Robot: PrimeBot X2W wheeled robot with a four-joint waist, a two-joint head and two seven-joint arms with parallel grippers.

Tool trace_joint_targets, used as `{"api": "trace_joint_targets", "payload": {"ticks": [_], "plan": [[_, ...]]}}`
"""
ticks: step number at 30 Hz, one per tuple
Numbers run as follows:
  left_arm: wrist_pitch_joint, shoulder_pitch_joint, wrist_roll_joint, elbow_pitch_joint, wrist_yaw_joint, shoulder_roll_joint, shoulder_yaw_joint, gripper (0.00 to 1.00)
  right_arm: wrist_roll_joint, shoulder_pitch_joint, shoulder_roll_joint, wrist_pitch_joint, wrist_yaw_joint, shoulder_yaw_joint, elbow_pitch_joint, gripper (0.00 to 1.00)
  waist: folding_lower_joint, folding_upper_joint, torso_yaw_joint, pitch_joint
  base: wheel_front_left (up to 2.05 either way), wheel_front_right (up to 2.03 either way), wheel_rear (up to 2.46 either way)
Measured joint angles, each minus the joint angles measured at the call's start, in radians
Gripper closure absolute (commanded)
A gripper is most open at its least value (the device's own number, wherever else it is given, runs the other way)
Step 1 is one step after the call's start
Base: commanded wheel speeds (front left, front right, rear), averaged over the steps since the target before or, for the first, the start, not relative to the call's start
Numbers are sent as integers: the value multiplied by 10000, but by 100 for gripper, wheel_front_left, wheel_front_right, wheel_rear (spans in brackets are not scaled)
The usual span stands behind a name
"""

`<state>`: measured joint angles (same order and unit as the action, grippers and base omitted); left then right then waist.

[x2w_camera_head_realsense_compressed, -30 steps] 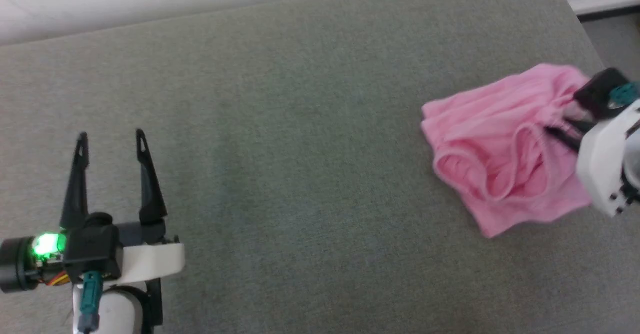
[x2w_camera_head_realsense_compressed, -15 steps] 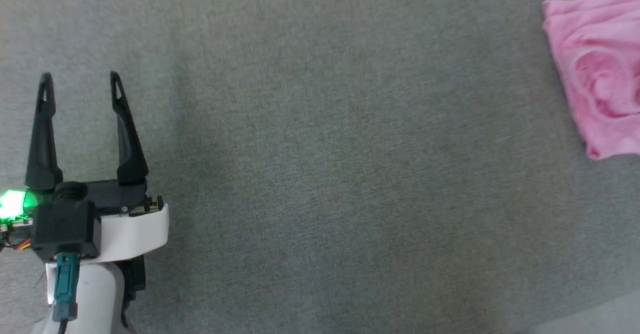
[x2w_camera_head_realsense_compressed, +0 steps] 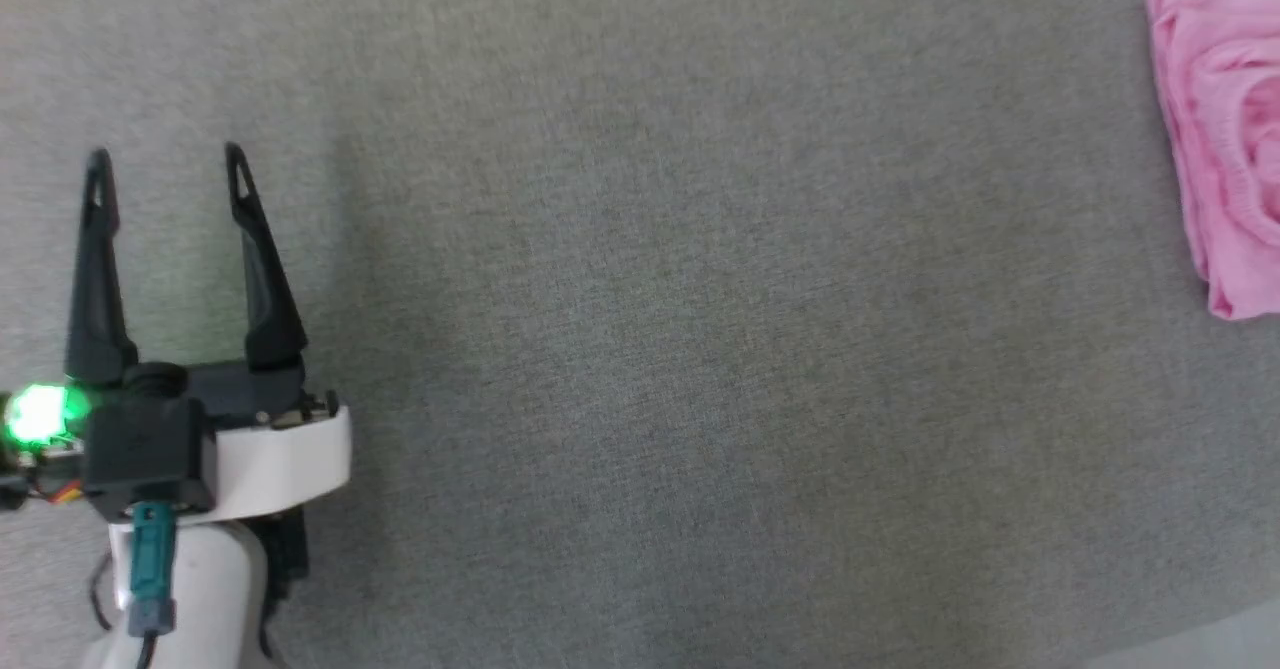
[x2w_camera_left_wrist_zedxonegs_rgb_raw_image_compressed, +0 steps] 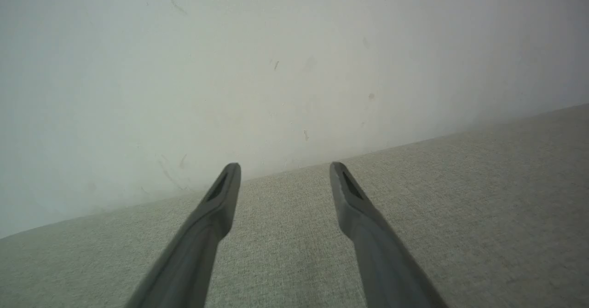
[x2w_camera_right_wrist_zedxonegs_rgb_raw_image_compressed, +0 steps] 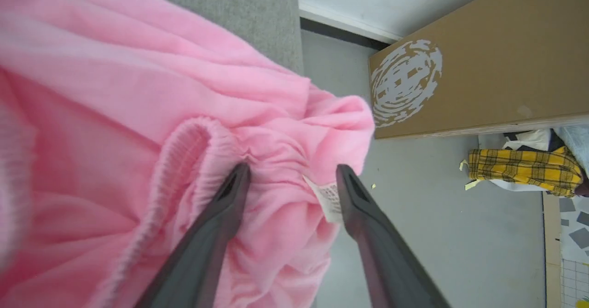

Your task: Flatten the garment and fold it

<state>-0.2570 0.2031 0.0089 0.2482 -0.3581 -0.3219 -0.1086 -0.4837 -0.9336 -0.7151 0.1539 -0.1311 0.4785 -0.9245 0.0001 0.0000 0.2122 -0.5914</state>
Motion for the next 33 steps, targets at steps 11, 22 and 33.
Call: {"api": "trace_joint_targets", "payload": {"ticks": [11,22,33], "plan": [[0,-1086,-274,-569,-125,391,-136,0,834,-35,-368,-3256,-17,-940,750,0,-4,0,-323,1886,0,0,0],[-2,-1898,-458,-1041,73,711,67,0,2934,1869,2328,-4111,-17,-3647,4823,0,-3,0,-919,3642,0,0,0],[0,-2661,-545,-1296,583,1049,291,0,3446,6034,4930,-4111,-15,-4470,8424,0,-3,0,-1661,4988,0,0,0]]}}
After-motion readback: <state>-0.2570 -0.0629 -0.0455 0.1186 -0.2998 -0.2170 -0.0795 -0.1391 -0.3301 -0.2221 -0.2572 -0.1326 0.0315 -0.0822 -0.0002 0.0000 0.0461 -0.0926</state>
